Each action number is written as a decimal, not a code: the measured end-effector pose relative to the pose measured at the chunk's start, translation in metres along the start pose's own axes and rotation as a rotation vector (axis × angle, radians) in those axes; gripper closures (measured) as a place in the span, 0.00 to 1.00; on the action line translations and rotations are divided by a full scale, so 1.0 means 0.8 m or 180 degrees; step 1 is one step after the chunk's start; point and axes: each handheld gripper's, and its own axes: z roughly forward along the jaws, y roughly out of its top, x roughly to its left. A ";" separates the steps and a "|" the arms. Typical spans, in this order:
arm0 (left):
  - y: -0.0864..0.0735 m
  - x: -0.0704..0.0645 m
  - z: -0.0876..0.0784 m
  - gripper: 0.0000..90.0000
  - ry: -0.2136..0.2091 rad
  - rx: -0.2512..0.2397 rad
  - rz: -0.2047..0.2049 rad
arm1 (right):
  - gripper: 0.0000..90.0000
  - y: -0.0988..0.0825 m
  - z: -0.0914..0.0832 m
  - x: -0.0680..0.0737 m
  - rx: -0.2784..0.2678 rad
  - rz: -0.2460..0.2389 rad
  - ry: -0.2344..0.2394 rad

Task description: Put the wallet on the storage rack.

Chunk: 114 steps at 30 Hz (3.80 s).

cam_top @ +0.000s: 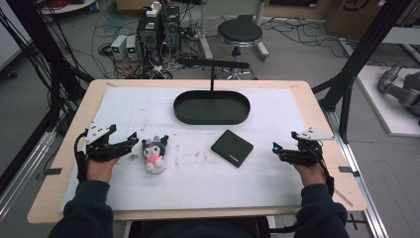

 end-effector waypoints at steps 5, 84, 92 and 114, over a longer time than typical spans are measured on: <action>0.001 0.000 0.003 0.20 0.0019 0.0003 -0.0023 | 0.18 -0.001 0.001 0.000 0.0007 0.0022 0.0015; -0.008 0.008 -0.005 0.24 0.0080 0.0061 -0.0038 | 0.94 0.055 0.024 0.117 -0.0187 -0.0782 0.0877; -0.008 0.008 -0.005 0.24 0.0087 0.0054 -0.0043 | 0.94 0.057 0.012 0.100 -0.0268 -0.0414 0.0954; -0.008 0.007 -0.005 0.24 0.0094 0.0068 -0.0045 | 0.73 0.039 0.025 0.068 -0.0128 -0.0238 0.0685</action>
